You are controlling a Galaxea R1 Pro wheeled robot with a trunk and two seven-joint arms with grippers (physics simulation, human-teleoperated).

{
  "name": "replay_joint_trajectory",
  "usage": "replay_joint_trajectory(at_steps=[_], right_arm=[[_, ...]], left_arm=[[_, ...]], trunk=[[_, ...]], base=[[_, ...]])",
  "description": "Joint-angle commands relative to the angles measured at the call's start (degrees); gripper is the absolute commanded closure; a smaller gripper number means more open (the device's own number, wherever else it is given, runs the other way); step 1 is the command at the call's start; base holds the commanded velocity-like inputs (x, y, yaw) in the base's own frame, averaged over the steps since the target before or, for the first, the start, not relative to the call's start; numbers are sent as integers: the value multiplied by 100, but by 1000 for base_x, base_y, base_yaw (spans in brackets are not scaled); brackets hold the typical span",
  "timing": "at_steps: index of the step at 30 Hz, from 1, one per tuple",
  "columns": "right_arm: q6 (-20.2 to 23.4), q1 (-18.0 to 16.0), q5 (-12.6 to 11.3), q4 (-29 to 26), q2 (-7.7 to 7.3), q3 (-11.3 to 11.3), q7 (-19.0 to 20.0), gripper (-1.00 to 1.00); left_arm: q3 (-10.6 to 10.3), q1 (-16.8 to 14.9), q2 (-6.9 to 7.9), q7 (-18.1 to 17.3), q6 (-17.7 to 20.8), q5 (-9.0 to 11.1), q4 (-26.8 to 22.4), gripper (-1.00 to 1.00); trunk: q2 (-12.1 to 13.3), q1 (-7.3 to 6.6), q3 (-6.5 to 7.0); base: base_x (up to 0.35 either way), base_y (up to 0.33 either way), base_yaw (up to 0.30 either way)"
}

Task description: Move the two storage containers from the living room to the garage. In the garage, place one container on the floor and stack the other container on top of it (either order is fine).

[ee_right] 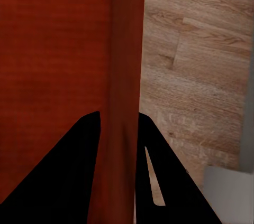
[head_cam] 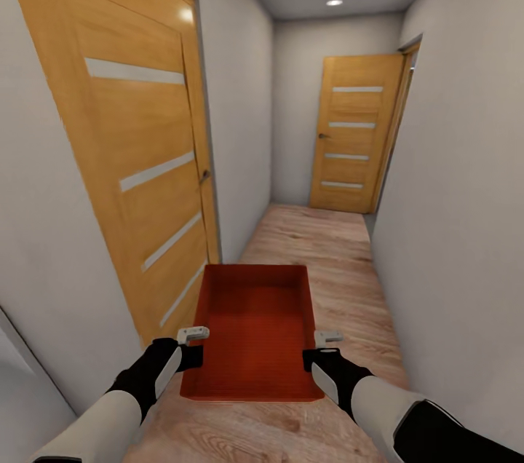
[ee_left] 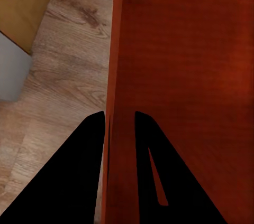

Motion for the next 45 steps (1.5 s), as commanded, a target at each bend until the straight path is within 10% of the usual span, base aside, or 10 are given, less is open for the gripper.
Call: replay_joint_trajectory(at_steps=[1,45], right_arm=[[36,-7,143,-16,-6,-24,-73,100],[36,-7,143,-17,4,-24,-73,100]], left_arm=[[29,-3,8,90,46,-181,-3,100],[29,-1,8,90,46,-181,-3,100]], trunk=[[-13,7,-13],[-13,7,-13]], base=[[322,0,-58],[322,0,-98]])
